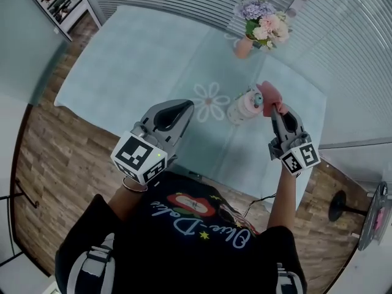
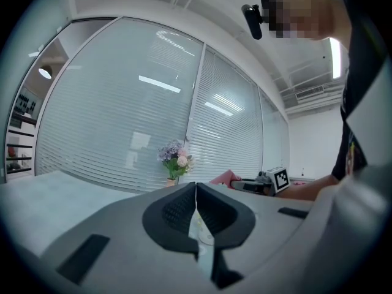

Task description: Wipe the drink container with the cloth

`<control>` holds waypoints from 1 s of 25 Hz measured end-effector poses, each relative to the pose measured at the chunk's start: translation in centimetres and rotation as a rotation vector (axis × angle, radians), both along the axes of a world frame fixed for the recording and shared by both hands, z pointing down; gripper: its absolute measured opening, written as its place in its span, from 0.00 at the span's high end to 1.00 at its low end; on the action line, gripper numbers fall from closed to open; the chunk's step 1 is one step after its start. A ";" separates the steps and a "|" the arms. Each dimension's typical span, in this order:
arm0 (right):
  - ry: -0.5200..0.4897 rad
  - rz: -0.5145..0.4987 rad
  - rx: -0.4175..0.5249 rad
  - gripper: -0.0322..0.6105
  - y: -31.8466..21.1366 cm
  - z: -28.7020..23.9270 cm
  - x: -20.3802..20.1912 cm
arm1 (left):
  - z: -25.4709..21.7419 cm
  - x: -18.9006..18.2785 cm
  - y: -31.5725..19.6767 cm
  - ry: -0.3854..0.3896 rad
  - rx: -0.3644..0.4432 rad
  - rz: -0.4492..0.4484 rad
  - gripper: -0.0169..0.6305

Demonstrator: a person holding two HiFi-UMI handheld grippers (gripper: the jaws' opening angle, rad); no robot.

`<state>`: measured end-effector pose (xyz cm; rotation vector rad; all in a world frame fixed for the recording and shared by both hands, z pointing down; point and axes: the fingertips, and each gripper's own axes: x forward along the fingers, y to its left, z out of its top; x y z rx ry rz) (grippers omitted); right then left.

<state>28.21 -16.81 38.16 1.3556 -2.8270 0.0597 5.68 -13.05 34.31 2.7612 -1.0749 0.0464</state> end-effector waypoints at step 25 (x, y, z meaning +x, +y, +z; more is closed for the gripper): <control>-0.131 -0.158 -0.266 0.91 -2.9 6.9 -0.7 | -0.7 -4.0 -3.1 0.026 0.005 -0.120 0.97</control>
